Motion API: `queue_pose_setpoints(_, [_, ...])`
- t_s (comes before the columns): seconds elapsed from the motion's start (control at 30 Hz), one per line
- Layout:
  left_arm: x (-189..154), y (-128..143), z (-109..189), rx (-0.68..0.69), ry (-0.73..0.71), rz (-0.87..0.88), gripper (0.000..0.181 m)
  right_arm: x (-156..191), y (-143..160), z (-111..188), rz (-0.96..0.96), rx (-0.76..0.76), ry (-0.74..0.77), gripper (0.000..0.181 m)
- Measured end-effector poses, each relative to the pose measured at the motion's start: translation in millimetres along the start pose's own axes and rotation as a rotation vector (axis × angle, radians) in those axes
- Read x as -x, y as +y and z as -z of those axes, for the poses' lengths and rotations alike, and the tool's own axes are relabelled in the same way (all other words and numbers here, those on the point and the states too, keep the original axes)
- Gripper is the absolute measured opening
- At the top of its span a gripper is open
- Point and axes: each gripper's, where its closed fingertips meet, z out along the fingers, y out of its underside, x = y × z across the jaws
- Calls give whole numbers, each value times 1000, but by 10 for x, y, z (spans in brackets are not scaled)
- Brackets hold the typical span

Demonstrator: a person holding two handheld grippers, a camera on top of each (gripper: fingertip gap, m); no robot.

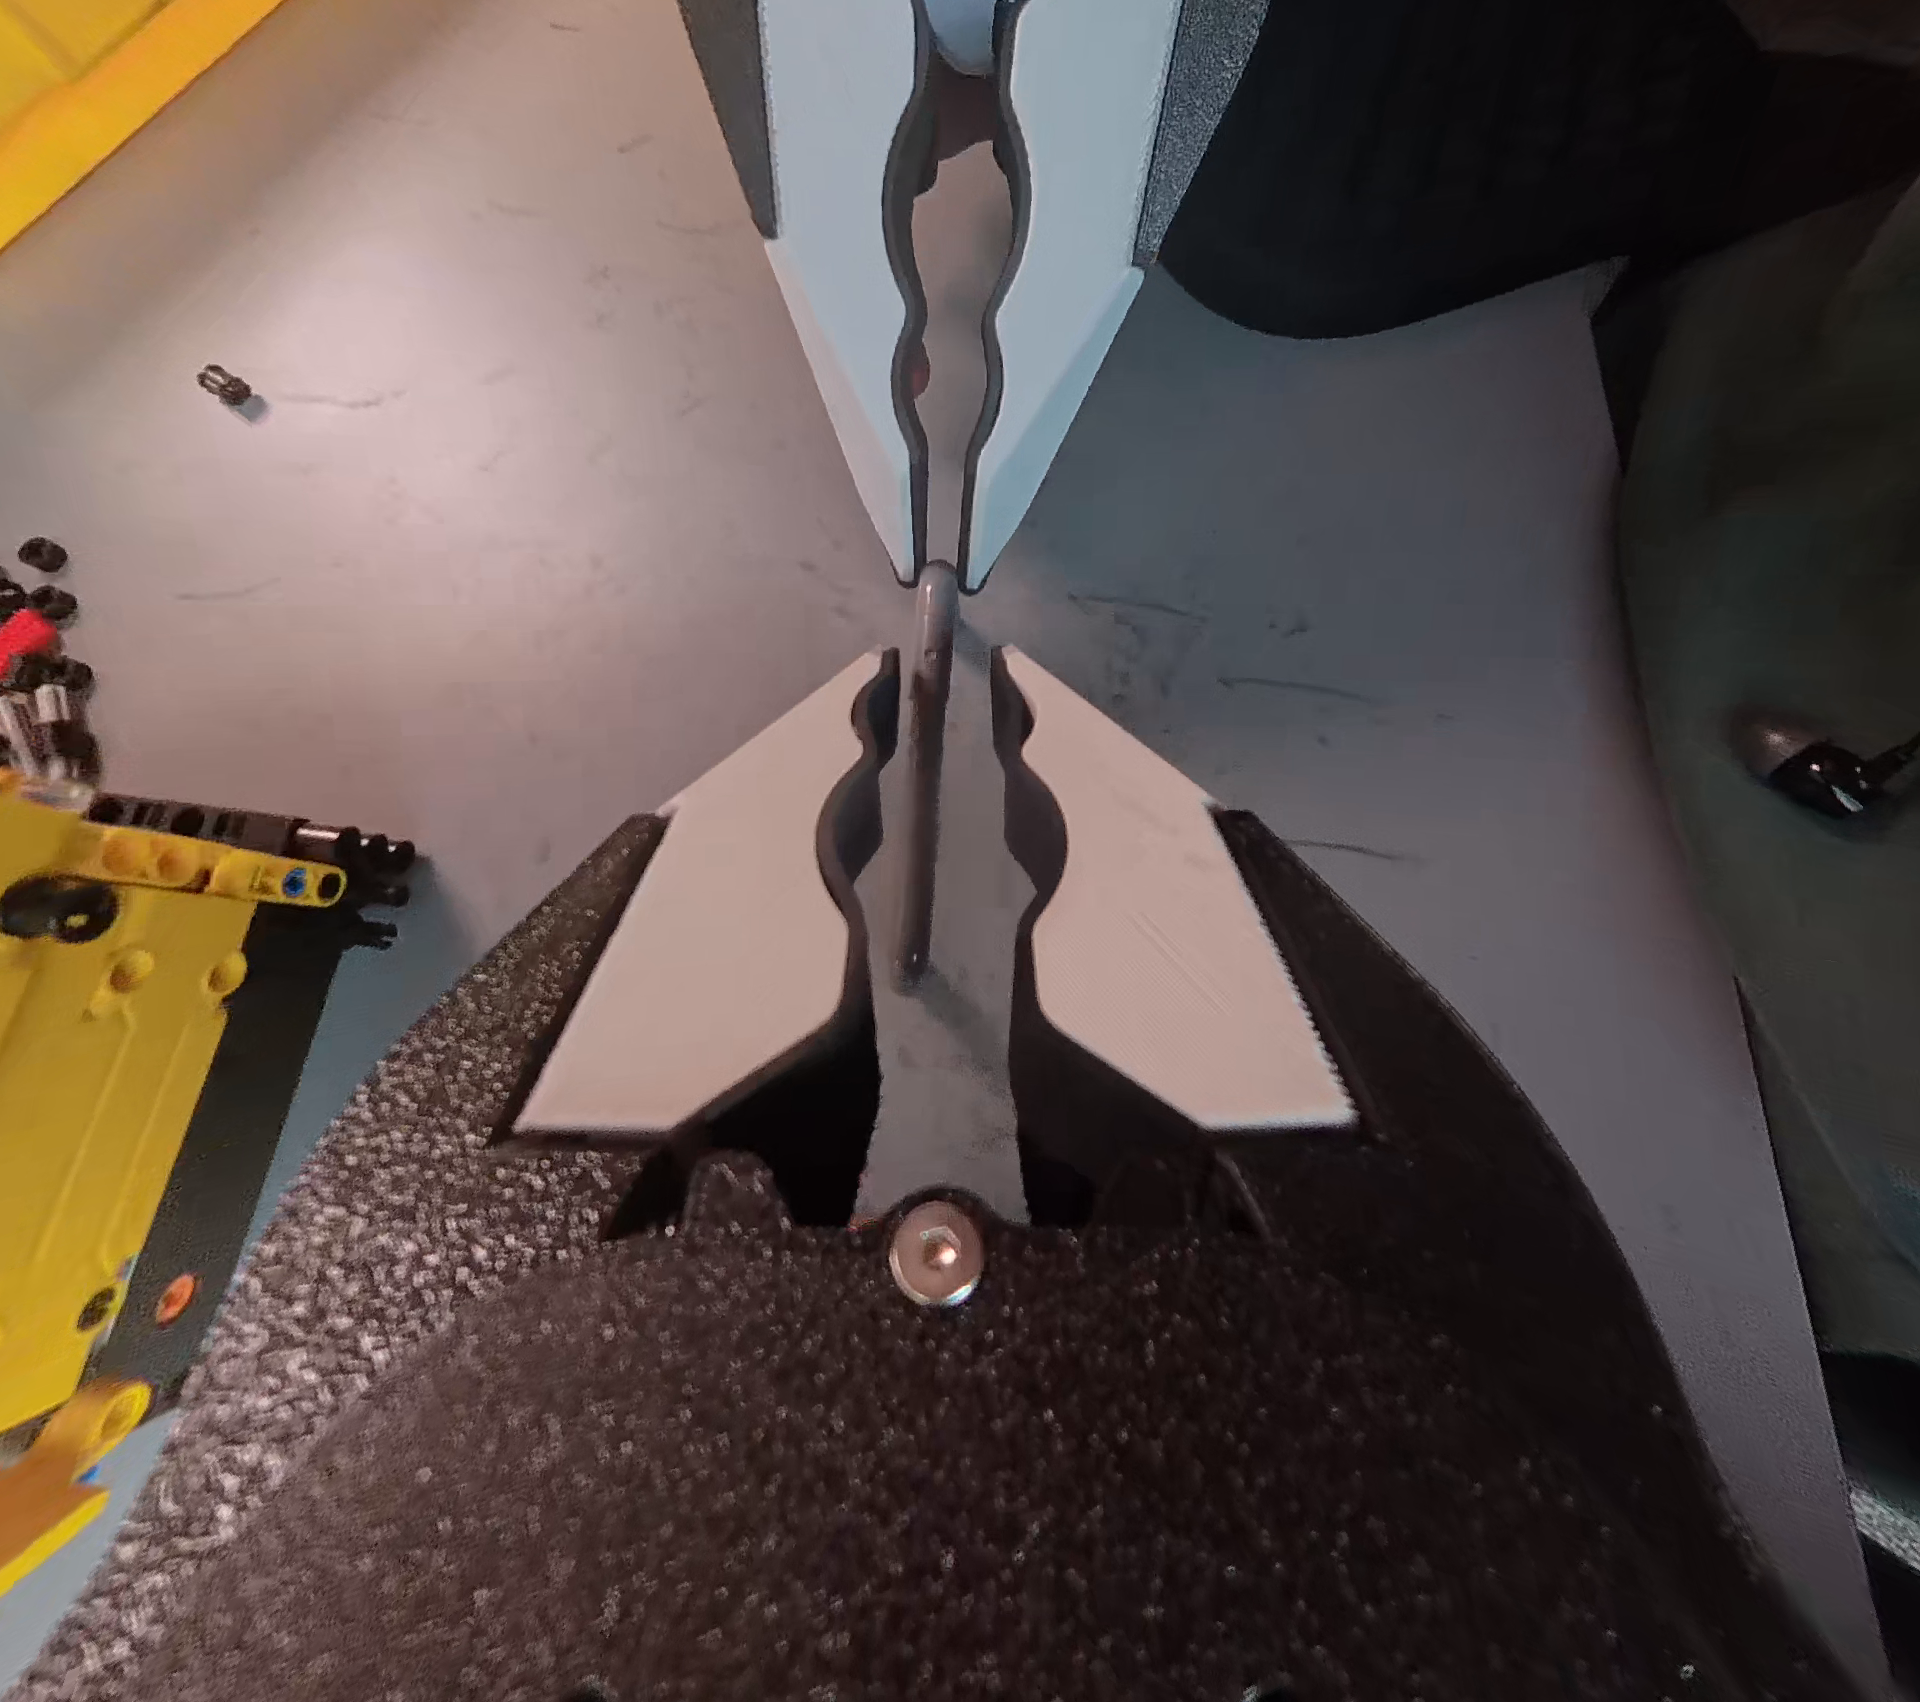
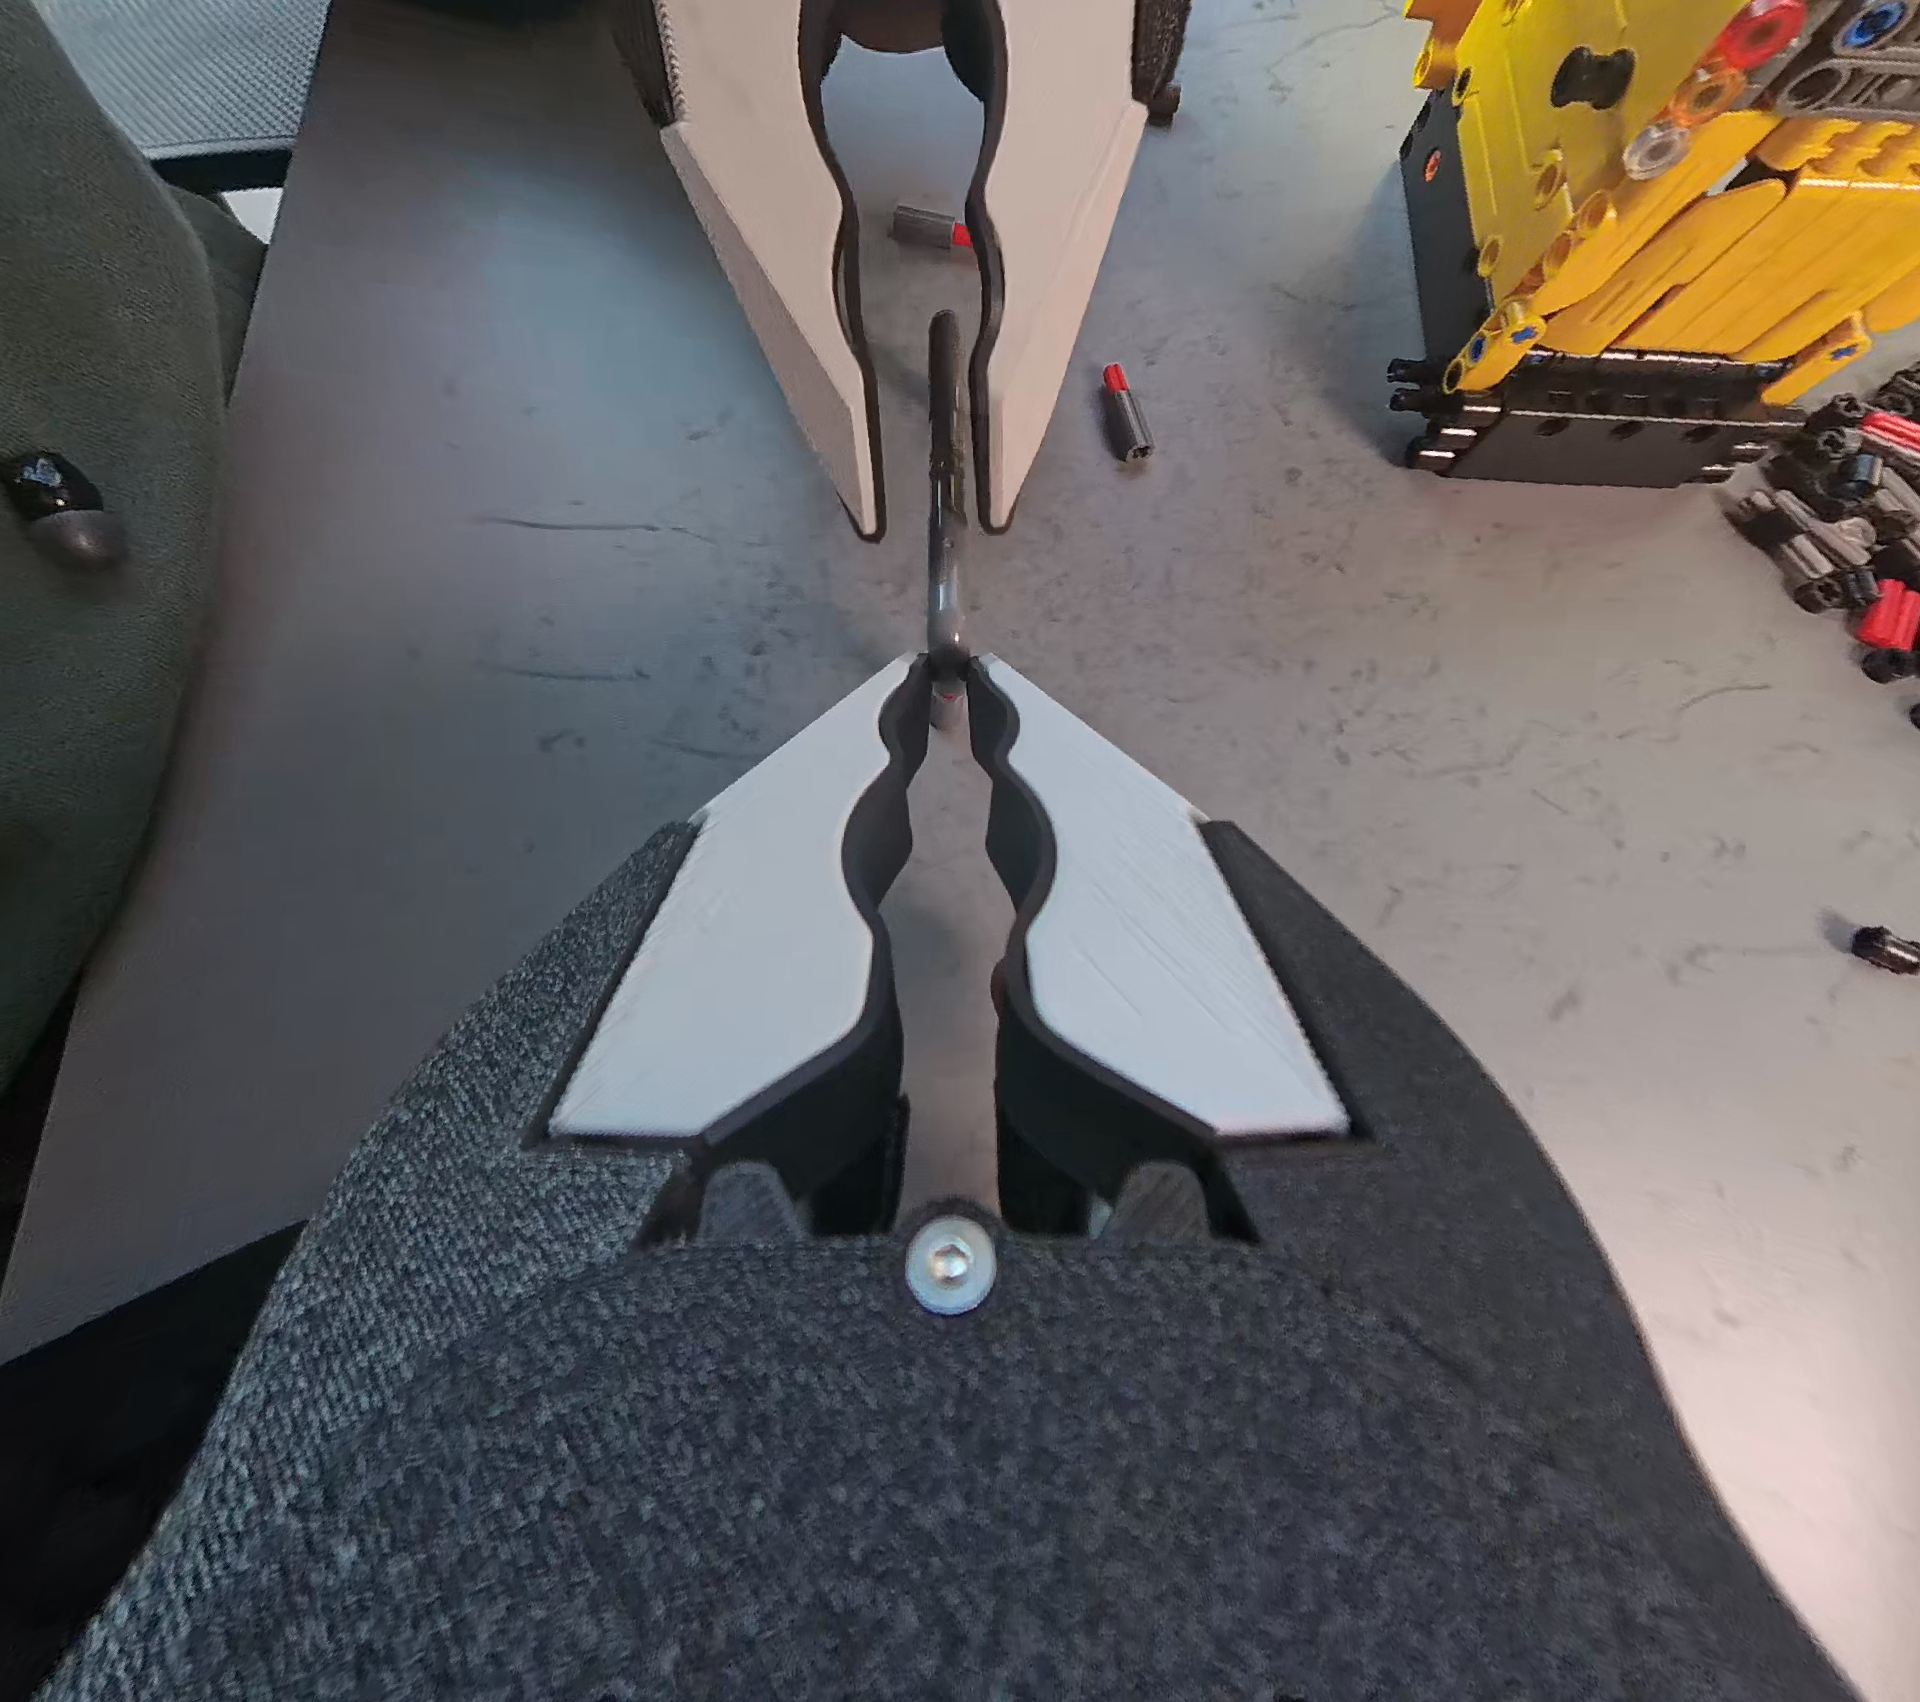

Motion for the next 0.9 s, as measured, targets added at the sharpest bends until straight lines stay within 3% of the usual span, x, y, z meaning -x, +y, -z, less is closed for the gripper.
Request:
queue_pose_setpoints(0.13, [9,-15,-132,41,-15,-25,7,10,8,7,0,-4,4,7])
queue_pose_setpoints(0.9, [11,14,-212,219,34,-29,5,11,69,-30,-68,4,21,6])
